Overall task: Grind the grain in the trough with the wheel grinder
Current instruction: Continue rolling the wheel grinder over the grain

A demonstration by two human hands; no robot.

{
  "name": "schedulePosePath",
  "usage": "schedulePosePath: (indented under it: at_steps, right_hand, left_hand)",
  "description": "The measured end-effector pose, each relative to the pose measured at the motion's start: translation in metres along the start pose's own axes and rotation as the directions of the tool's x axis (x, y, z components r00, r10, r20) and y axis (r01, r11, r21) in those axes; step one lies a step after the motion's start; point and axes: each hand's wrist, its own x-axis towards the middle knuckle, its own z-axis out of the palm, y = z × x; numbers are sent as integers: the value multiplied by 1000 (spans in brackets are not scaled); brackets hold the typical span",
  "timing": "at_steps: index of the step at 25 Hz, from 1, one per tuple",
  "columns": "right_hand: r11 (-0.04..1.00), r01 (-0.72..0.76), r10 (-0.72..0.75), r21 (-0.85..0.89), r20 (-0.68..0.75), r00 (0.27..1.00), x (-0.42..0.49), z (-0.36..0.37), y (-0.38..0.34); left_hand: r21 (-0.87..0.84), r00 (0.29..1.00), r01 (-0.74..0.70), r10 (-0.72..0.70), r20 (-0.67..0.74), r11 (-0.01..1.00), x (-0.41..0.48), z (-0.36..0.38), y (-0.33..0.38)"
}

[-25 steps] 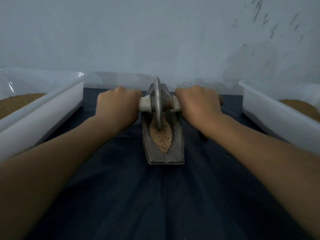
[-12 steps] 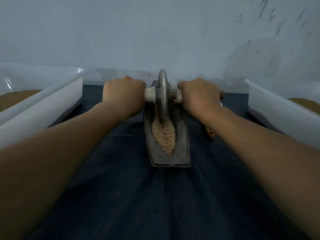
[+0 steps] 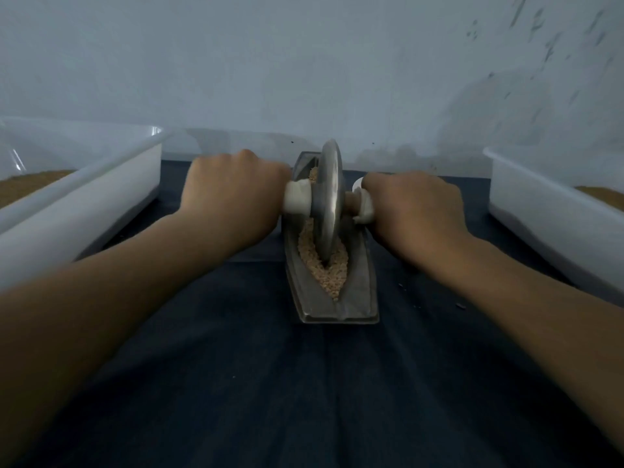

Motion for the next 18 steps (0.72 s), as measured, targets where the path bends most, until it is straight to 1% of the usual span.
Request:
schedulePosePath:
  at_steps: [3, 5, 6, 7, 9, 10, 11, 12, 13, 15, 16, 18]
  right_hand:
    - [1000, -20, 19, 11, 78, 997, 31, 5, -9]
    - [1000, 1, -3, 22, 108, 994, 32, -1, -10]
    - [999, 16, -19, 29, 110, 994, 24, -6, -8]
    - [999, 41, -44, 36, 82, 996, 13, -9, -3]
    - [996, 81, -80, 23, -33, 996, -14, -13, 7]
    - [996, 79, -76, 36, -72, 994, -24, -16, 11]
    - [995, 76, -68, 67, -111, 992, -29, -18, 15]
    - [995, 53, -42, 89, -126, 991, -29, -15, 16]
    - [996, 19, -8, 86, -128, 992, -27, -8, 15]
    - [999, -36, 39, 32, -95, 995, -11, 10, 9]
    - [997, -58, 60, 43, -47, 997, 2, 17, 6]
    - [993, -76, 68, 93, 81, 994, 22, 20, 3]
  left_hand:
    - [-88, 983, 110, -96, 158, 990, 26, 12, 5]
    - [-121, 980, 108, -85, 182, 987, 23, 8, 5]
    - [-126, 985, 76, -54, 167, 989, 16, 2, 2]
    - [-129, 990, 20, -1, 142, 991, 6, -4, -3]
    - [-122, 992, -109, 117, 56, 986, -12, -19, -16]
    - [-93, 988, -152, 153, 0, 984, -15, -23, -24]
    - [-53, 985, -167, 165, -45, 984, -14, -26, -28]
    - [-11, 986, -163, 163, -43, 987, -13, -27, -27]
    - [24, 991, -131, 131, -10, 991, -10, -22, -21]
    - [52, 998, -28, 25, 66, 998, 2, -9, -6]
    - [48, 995, 12, -17, 94, 999, 13, -3, -2]
    - [10, 979, 51, -52, 195, 999, 34, -1, 0]
